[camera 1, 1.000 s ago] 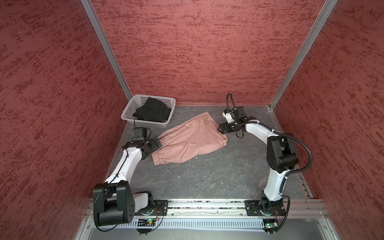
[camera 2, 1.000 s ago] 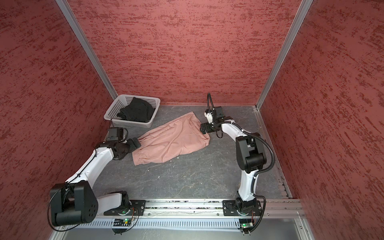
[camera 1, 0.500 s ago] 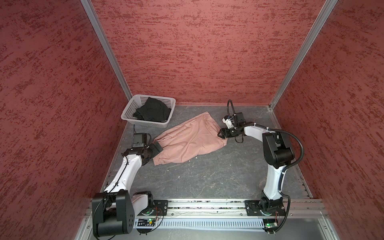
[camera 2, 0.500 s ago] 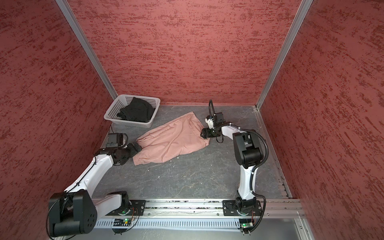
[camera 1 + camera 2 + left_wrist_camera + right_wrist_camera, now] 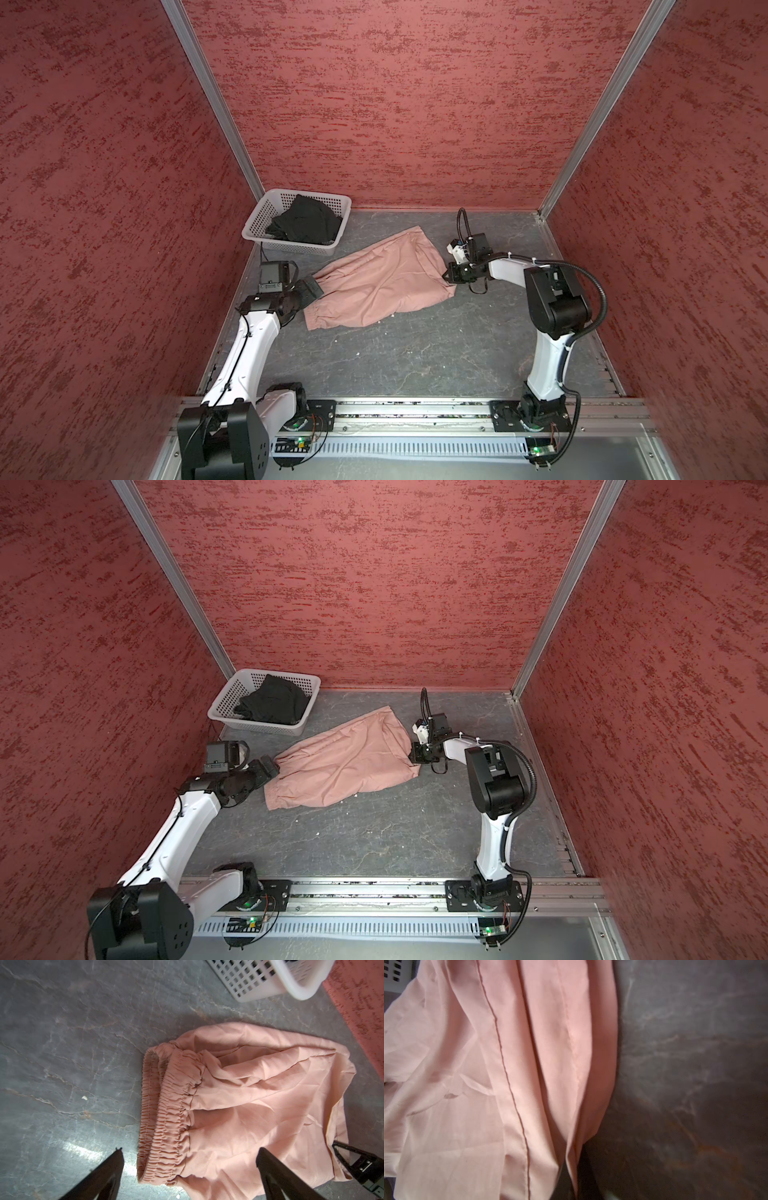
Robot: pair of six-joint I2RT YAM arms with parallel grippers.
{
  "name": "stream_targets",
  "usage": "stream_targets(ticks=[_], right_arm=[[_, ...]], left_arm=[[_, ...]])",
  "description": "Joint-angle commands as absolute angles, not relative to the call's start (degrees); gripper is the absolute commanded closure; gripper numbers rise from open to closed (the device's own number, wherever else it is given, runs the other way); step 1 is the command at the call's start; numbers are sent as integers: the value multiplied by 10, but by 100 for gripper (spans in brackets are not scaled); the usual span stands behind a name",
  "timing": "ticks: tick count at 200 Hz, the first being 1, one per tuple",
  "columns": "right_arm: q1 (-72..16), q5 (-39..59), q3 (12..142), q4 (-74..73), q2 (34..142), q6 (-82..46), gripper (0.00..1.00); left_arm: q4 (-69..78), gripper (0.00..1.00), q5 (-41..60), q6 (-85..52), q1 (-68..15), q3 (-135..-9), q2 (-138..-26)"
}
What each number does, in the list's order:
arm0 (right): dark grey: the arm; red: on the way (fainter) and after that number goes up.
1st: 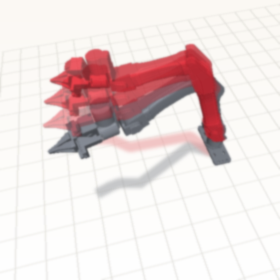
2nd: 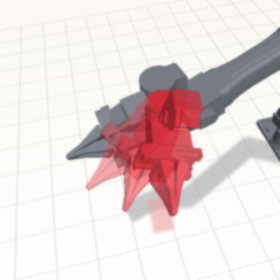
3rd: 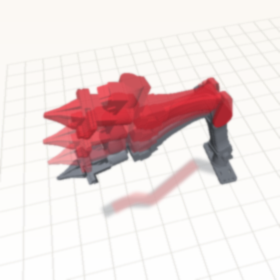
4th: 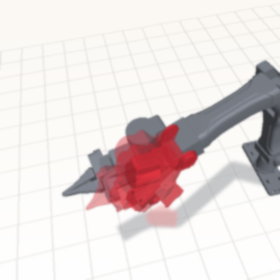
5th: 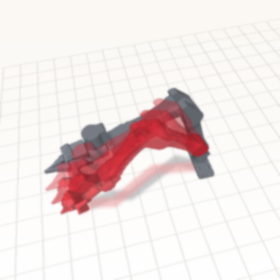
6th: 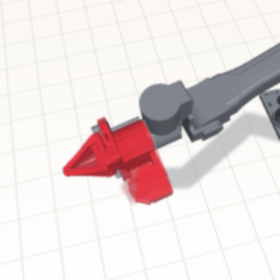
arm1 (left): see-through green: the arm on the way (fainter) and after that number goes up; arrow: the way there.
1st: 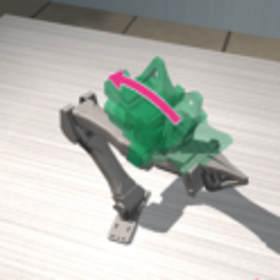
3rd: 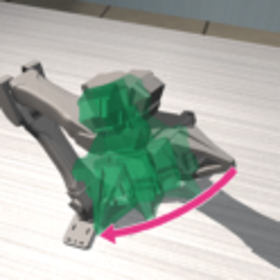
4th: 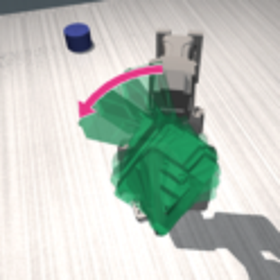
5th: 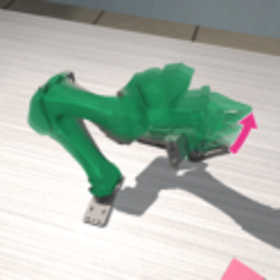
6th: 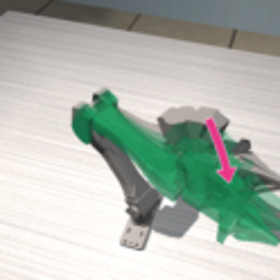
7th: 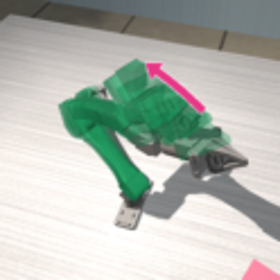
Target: Fold and stack the shorts
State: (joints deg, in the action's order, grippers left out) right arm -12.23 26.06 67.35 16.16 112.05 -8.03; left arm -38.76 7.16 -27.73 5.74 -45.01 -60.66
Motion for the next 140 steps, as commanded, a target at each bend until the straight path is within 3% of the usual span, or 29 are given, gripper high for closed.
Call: stream_targets(ticks=[1,27,43,58,65,98,140], right_arm=[[-120,200,630,196,1043,-111,100],[-122,175,535,217,947,-152,100],[-120,154,495,247,891,-166,80],[-120,117,478,277,841,-176,43],[-120,100,476,288,816,-178,35],[-138,58,484,328,735,-183,32],[-332,-97,528,389,780,-199,26]], left_arm=[[-394,1,65,-260,34,-472,-593],[-360,1,48,-247,-50,-487,-611],[-352,1,40,-250,-97,-503,-636],[-345,1,42,-252,-125,-522,-665],[-338,1,43,-251,-136,-528,-677],[-265,1,92,-253,-150,-522,-722],[-239,1,89,-259,-137,-496,-756]])
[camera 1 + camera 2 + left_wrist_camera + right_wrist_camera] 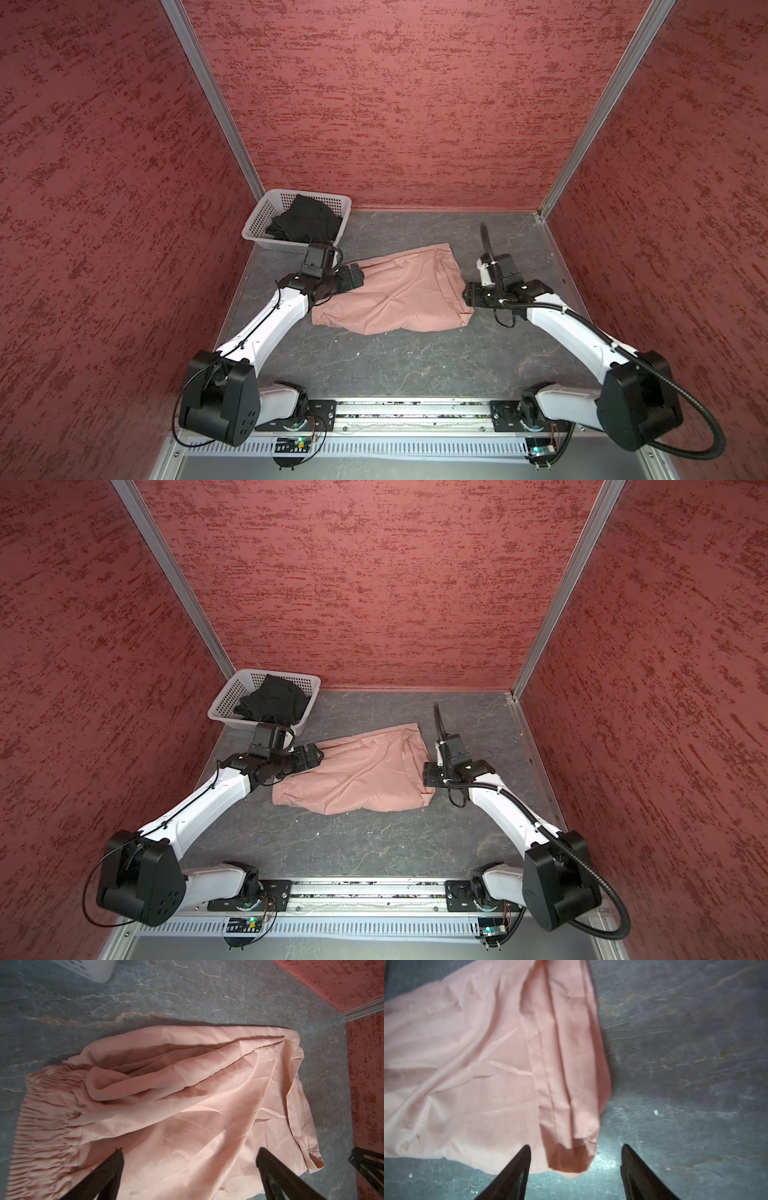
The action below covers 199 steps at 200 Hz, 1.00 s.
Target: Fold and stack the shorts
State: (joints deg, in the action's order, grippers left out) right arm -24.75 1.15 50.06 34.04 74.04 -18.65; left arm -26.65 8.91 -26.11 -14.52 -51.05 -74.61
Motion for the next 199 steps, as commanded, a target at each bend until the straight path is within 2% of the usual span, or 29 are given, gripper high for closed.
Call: stream_targets(ticks=[1,55,103,136,162,181,191,199], right_arm=[[-335,-100,529,389,782,-199,27],[-368,-197,558,360,901,-153,26],[-380,-215,602,329,975,-133,35],[-378,-265,597,328,984,-149,52],[-353,-260,576,331,965,-169,78],[-321,-250,550,333,937,-186,83],[-298,-234,530,324,912,-194,83],[-275,-203,514,312,891,-200,78]], left_arm=[[-239,1,89,-259,-137,-494,-756],[-212,1,88,-261,-125,-424,-752],[-207,1,83,-259,-120,-396,-761],[-209,1,73,-255,-115,-387,-758],[-212,1,76,-246,-100,-385,-760],[-223,1,78,-240,-88,-387,-759],[-222,1,79,-238,-84,-386,-757],[-222,1,81,-236,-81,-385,-758]])
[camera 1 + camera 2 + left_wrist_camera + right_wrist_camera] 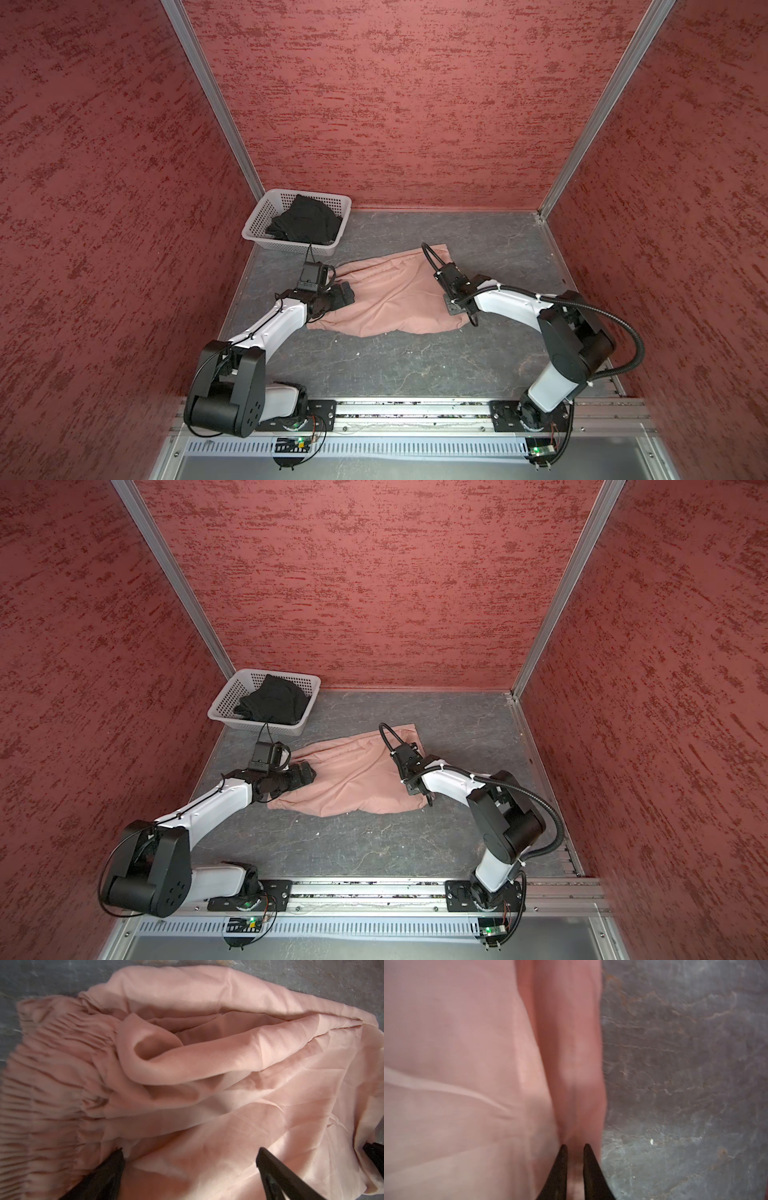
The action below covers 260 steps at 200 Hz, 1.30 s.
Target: Fold and stack the shorts
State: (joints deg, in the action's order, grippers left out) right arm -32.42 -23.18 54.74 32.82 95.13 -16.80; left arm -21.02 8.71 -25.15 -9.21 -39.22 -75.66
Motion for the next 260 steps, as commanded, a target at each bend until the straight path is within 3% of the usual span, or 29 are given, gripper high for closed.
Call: stream_targets(ticks=[1,11,41,63,77,114,142,191,219,260], right_arm=[[-272,-199,512,310,889,-200,77],[-244,-152,493,289,865,-206,65],[-211,-79,488,261,836,-208,54],[-213,-41,506,247,812,-194,52],[-222,5,507,229,802,-181,53],[-273,77,489,197,789,-198,80],[-295,84,448,181,788,-236,85],[-263,52,363,172,769,-289,91],[-204,78,311,141,748,-318,93],[-199,104,358,139,752,-296,81]], left_arm=[[-222,1,81,-236,-81,-385,-757],[-219,1,86,-236,-79,-385,-760],[-206,1,115,-240,-81,-392,-767],[-205,1,133,-240,-90,-408,-761],[-208,1,134,-238,-98,-416,-754],[-211,1,129,-245,-101,-412,-734],[-227,1,121,-251,-99,-413,-724],[-237,1,81,-240,-57,-392,-754],[-220,1,137,-251,-22,-377,-734],[-244,1,184,-257,-31,-426,-671]])
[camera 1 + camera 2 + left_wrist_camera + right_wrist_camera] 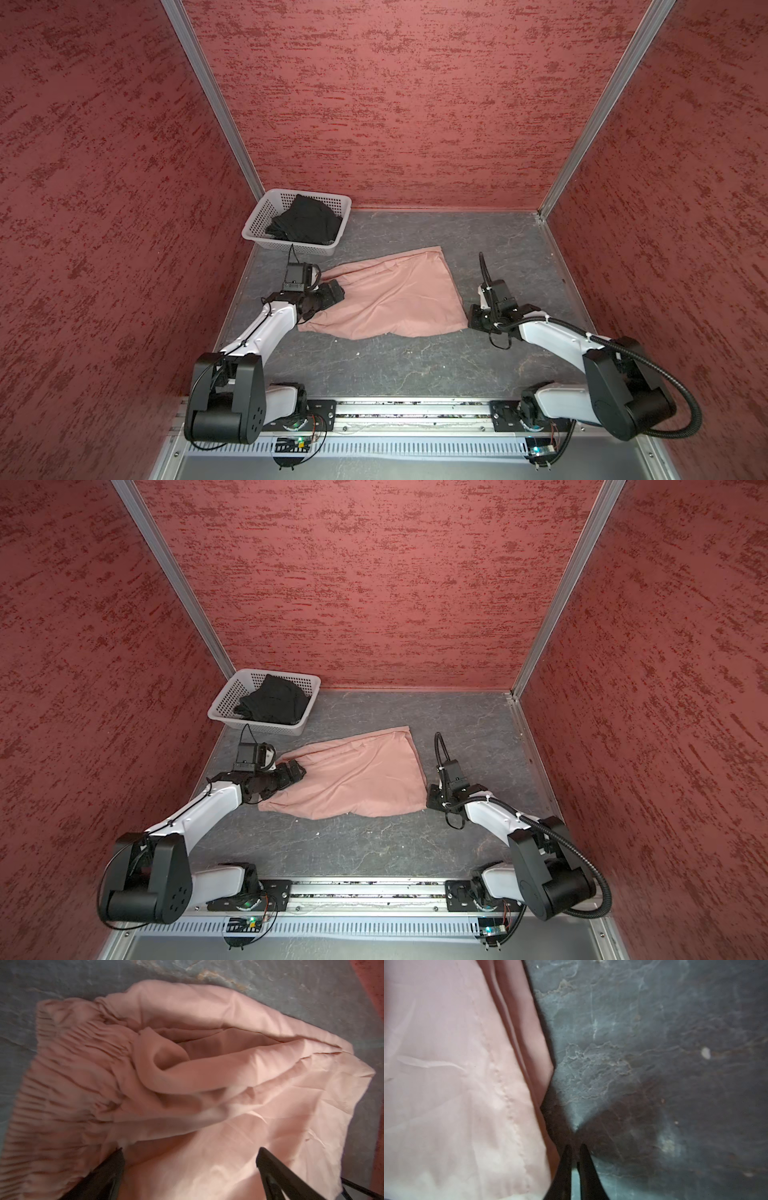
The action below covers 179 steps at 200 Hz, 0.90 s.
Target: Fold and stack the shorts
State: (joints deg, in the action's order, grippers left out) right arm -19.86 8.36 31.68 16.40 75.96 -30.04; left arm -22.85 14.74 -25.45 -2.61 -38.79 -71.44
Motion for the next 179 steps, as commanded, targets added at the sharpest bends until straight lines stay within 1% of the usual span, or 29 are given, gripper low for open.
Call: stream_targets(ticks=[1,9,13,18,24,43,69,80,94,114,129,153,179], right_arm=[[-199,103,360,140,751,-294,81],[-199,89,382,160,745,-278,78],[-199,83,393,168,742,-267,74],[-199,71,408,177,739,-256,67],[-199,60,425,187,738,-243,65],[-199,46,484,192,757,-203,63],[-200,82,566,178,826,-171,62],[-199,106,582,143,857,-172,61],[-200,138,595,82,895,-181,63],[-199,176,644,39,975,-187,71],[-199,205,672,3,1025,-197,76],[-199,216,709,-7,1095,-195,79],[-188,206,723,-14,1143,-208,83]], left_arm=[[-245,1,184,-257,-31,-428,-670],[-263,1,180,-252,-31,-443,-655],[-272,1,176,-249,-30,-449,-647],[-282,1,169,-246,-29,-458,-638],[-293,1,159,-240,-28,-466,-627],[-302,1,134,-226,-12,-478,-604],[-294,1,133,-215,6,-492,-627],[-279,0,141,-214,6,-492,-643],[-239,0,171,-222,6,-482,-660],[-173,1,215,-239,5,-465,-688],[-147,1,228,-244,-2,-465,-712],[-147,1,206,-221,-21,-476,-755],[-152,1,164,-218,-15,-476,-800]])
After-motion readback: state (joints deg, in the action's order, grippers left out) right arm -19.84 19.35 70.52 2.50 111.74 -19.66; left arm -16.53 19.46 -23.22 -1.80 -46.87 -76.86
